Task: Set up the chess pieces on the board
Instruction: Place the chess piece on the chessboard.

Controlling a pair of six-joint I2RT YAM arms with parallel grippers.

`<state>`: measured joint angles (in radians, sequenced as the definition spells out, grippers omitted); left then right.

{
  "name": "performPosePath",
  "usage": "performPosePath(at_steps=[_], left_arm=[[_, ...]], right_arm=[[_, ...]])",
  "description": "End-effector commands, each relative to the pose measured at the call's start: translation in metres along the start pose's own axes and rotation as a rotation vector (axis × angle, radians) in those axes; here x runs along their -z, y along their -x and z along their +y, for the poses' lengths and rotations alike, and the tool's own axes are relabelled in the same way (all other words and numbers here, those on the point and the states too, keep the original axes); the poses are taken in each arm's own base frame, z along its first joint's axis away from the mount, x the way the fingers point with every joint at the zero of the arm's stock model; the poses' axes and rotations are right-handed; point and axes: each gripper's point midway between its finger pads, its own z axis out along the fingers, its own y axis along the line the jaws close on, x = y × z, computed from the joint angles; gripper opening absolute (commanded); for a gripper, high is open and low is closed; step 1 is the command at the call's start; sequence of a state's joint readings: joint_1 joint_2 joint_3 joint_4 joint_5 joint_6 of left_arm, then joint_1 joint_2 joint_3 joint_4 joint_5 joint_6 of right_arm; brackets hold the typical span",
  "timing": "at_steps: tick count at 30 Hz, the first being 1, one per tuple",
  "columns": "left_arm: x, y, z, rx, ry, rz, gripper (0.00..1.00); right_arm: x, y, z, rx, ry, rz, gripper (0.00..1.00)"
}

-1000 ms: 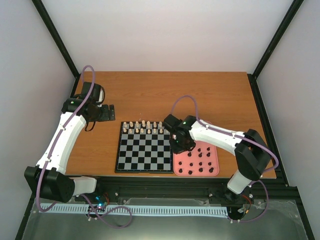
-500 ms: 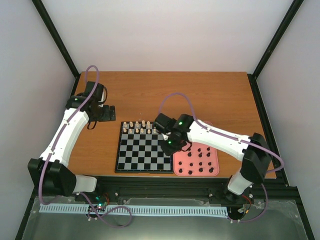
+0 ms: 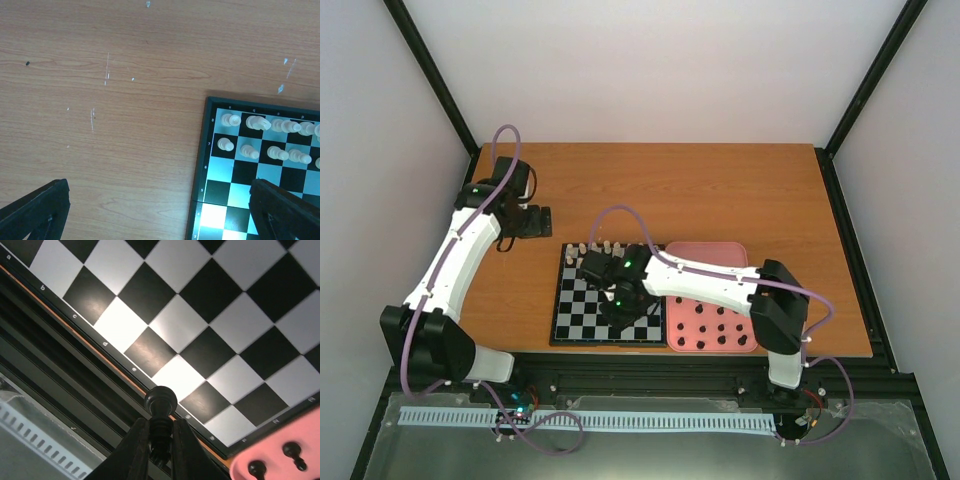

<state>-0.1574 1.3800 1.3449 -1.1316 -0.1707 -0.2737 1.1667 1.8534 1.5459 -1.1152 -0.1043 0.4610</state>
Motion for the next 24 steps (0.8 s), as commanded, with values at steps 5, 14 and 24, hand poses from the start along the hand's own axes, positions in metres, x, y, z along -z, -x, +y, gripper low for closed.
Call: performPosePath(at_steps=[5, 14, 24], left_arm=[[0.017, 0.017, 0.002, 0.035, 0.008, -0.048, 1.0], [0.018, 0.012, 0.008, 0.044, 0.029, -0.059, 1.0], [0.022, 0.01, 0.009, 0.047, 0.025, -0.069, 1.0]], right_arm=[[-0.019, 0.001, 0.021, 0.045, -0.03, 0.047, 0.03], [-0.031, 0.004, 0.023, 0.053, -0.045, 0.054, 0.03], [-0.038, 0.012, 0.025, 0.067, -0.067, 0.051, 0.03]])
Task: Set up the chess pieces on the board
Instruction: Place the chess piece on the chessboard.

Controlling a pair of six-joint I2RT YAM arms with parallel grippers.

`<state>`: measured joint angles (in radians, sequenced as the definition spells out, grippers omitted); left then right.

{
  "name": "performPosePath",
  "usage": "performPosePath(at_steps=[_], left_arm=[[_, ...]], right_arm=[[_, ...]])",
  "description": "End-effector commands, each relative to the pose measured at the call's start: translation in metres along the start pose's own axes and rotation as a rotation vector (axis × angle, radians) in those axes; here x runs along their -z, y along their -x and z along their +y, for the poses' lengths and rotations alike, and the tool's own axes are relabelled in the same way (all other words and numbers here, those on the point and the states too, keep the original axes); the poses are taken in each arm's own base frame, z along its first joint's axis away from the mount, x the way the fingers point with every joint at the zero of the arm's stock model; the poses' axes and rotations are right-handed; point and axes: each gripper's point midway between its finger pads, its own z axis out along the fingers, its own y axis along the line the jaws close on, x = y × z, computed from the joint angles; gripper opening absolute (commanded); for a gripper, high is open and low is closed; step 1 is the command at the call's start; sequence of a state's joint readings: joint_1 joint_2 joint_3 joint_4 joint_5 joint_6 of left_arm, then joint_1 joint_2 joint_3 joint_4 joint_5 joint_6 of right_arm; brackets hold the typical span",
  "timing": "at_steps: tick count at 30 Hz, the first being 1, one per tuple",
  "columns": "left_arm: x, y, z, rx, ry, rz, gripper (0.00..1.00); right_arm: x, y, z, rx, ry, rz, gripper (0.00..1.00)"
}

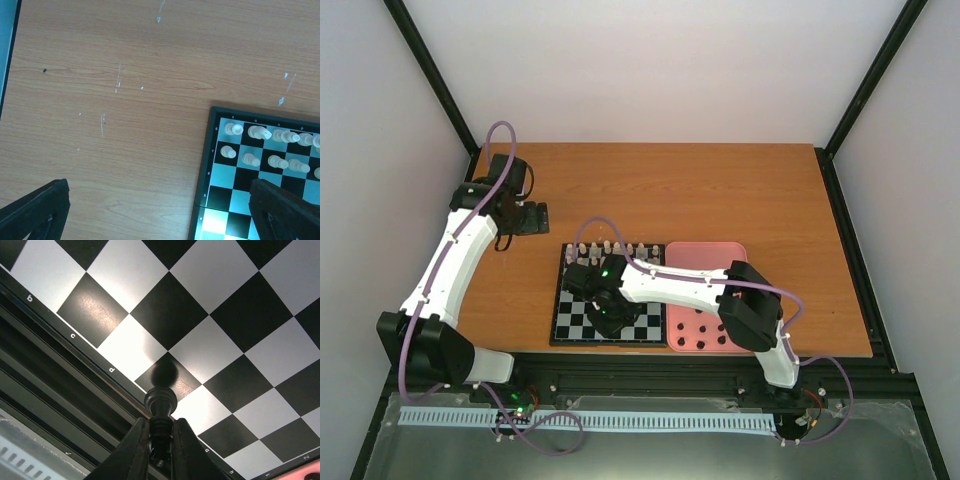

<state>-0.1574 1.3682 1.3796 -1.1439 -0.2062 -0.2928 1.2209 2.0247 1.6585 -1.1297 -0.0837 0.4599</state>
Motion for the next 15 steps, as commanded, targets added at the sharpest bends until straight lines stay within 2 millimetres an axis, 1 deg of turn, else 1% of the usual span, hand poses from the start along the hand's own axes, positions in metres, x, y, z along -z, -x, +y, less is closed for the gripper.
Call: performPosePath(at_steps=[1, 15], left_arm=[[0.009, 0.001, 0.003, 0.022, -0.001, -0.028, 1.0], [0.012, -0.001, 0.002, 0.023, -0.019, -0.036, 1.0]], right_arm=[[0.0, 0.004, 0.004, 0.017, -0.023, -0.016, 0.03], [-0.01, 0.009, 0.002, 0.008, -0.05, -0.024, 0.03]])
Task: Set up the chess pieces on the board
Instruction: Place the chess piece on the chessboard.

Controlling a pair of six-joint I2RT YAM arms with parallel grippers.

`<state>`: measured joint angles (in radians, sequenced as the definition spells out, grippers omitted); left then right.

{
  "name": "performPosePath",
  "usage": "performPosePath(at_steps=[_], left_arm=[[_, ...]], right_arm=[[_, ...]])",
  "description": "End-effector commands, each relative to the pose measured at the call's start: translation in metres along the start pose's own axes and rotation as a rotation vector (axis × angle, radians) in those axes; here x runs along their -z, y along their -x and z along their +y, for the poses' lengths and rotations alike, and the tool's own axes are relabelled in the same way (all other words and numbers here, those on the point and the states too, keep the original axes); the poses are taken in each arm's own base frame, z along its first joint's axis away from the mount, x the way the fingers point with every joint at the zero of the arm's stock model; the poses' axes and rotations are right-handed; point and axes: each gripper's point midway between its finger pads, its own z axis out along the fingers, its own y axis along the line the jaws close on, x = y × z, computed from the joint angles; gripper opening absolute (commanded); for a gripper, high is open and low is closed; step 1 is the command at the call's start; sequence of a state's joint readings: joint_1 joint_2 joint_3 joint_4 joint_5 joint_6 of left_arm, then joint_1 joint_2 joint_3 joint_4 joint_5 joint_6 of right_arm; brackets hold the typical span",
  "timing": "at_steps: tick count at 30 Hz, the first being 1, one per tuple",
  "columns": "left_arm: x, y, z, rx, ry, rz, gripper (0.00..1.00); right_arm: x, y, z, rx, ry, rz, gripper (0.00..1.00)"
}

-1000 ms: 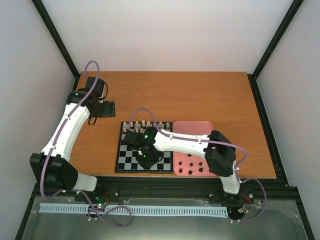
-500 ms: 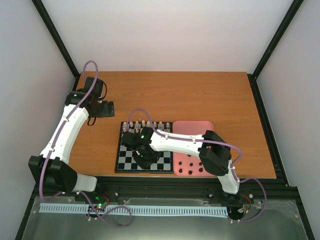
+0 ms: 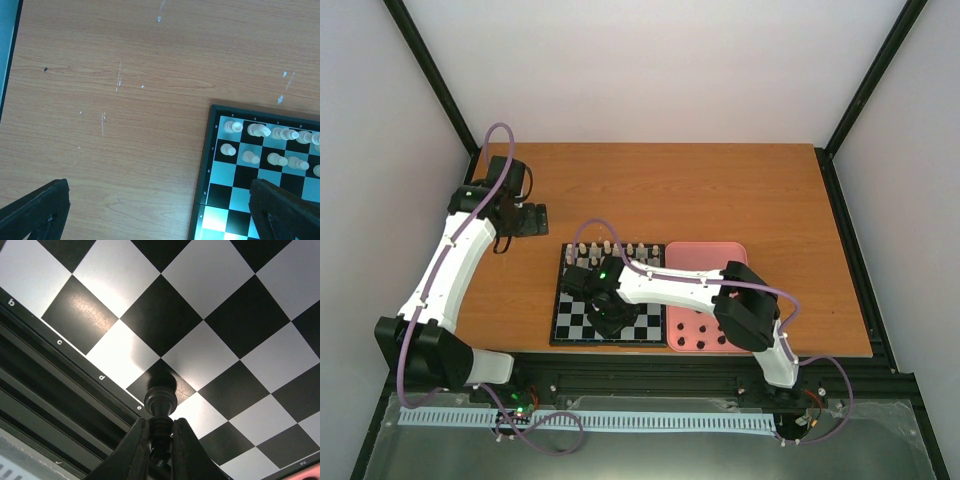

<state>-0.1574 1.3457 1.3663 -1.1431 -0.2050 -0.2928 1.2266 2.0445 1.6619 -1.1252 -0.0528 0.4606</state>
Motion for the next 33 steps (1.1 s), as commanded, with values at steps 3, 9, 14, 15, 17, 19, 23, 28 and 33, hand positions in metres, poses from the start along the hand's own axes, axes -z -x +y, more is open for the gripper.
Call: performPosePath(at_steps=[3, 9, 14, 15, 17, 19, 23, 28, 33], left_arm=[[0.008, 0.001, 0.0, 0.02, -0.02, -0.028, 1.0], [0.008, 0.001, -0.002, 0.017, -0.033, -0.026, 1.0], [0.007, 0.0, -0.002, 0.016, -0.031, -0.025, 1.0], [0.006, 0.0, -0.003, 0.014, -0.03, -0.022, 1.0], [0.006, 0.0, -0.002, 0.014, -0.029, -0.021, 1.0], [0.005, 0.0, -0.002, 0.014, -0.026, -0.019, 1.0], [0.003, 0.0, -0.002, 0.012, -0.021, -0.016, 1.0], [0.006, 0.002, -0.001, 0.01, -0.017, -0.019, 1.0], [0.007, 0.003, -0.001, 0.009, -0.016, -0.019, 1.0]], right_arm=[[-0.005, 0.009, 0.003, 0.002, -0.03, -0.029, 0.03], [-0.009, 0.01, 0.004, 0.01, -0.034, -0.032, 0.03], [-0.008, 0.009, 0.005, 0.023, -0.032, -0.031, 0.1], [-0.008, 0.009, 0.005, 0.025, -0.033, -0.031, 0.12], [-0.008, 0.007, 0.004, 0.027, -0.038, -0.025, 0.14], [-0.009, 0.005, 0.003, 0.03, -0.039, -0.02, 0.21], [-0.004, 0.006, 0.006, 0.047, -0.027, -0.032, 0.44], [0.021, 0.009, 0.006, 0.054, -0.025, -0.075, 0.62], [0.064, 0.014, 0.006, 0.051, 0.001, -0.151, 0.68]])
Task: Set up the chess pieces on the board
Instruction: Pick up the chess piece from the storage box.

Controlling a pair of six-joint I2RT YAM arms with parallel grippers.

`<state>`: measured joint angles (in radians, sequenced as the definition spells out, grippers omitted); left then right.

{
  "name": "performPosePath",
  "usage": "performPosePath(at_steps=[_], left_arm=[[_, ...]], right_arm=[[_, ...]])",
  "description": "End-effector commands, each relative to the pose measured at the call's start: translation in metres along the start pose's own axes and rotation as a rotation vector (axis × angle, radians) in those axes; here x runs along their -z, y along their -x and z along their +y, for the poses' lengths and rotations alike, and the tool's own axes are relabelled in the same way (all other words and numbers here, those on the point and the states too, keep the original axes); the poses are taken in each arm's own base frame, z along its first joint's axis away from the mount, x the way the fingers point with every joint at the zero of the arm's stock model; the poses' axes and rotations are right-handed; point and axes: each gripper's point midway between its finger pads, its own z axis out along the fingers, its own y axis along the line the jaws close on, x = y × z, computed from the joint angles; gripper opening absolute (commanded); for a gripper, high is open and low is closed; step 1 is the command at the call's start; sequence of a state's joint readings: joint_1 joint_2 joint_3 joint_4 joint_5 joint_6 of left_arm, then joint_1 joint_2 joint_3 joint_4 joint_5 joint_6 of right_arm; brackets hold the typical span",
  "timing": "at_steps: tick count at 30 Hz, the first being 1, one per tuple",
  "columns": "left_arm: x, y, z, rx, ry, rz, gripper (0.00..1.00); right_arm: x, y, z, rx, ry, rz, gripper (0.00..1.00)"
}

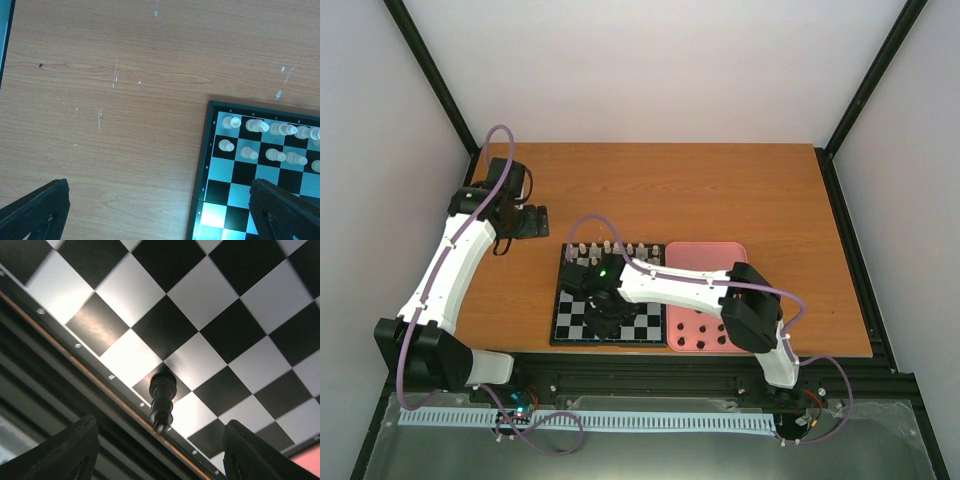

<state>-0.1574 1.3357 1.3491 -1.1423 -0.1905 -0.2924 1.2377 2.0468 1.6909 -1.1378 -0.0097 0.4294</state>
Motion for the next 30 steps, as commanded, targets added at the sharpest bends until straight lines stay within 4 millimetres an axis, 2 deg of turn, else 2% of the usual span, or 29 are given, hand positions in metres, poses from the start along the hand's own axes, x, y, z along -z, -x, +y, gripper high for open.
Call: performPosePath(at_steps=[1, 4, 7, 9, 11, 14, 17, 22, 30], left_arm=[[0.009, 0.008, 0.0, 0.011, -0.005, -0.032, 1.0], [0.011, 0.009, 0.0, 0.009, -0.011, -0.037, 1.0], [0.012, 0.009, -0.003, 0.005, -0.027, -0.04, 1.0], [0.012, 0.01, -0.004, 0.001, -0.035, -0.043, 1.0], [0.012, 0.01, -0.004, -0.002, -0.035, -0.042, 1.0], [0.011, 0.01, -0.003, -0.009, -0.026, -0.04, 1.0], [0.01, 0.008, -0.001, -0.014, -0.015, -0.035, 1.0], [0.005, 0.005, 0.001, -0.018, -0.001, -0.028, 1.0], [0.004, 0.003, 0.005, -0.026, 0.02, -0.023, 1.0]], right_arm=[[0.065, 0.01, 0.001, -0.003, 0.036, -0.13, 0.68], [0.08, 0.008, -0.019, -0.064, 0.048, -0.151, 0.68], [0.085, 0.002, -0.059, -0.16, 0.041, -0.173, 0.65], [0.076, -0.003, -0.095, -0.242, 0.03, -0.162, 0.62], [0.065, -0.011, -0.121, -0.292, 0.018, -0.142, 0.58], [0.045, -0.021, -0.149, -0.332, 0.003, -0.108, 0.53], [0.027, -0.028, -0.163, -0.346, -0.01, -0.078, 0.47], [0.0, -0.038, -0.175, -0.351, -0.016, -0.032, 0.43], [-0.023, -0.044, -0.186, -0.369, -0.024, 0.022, 0.32]])
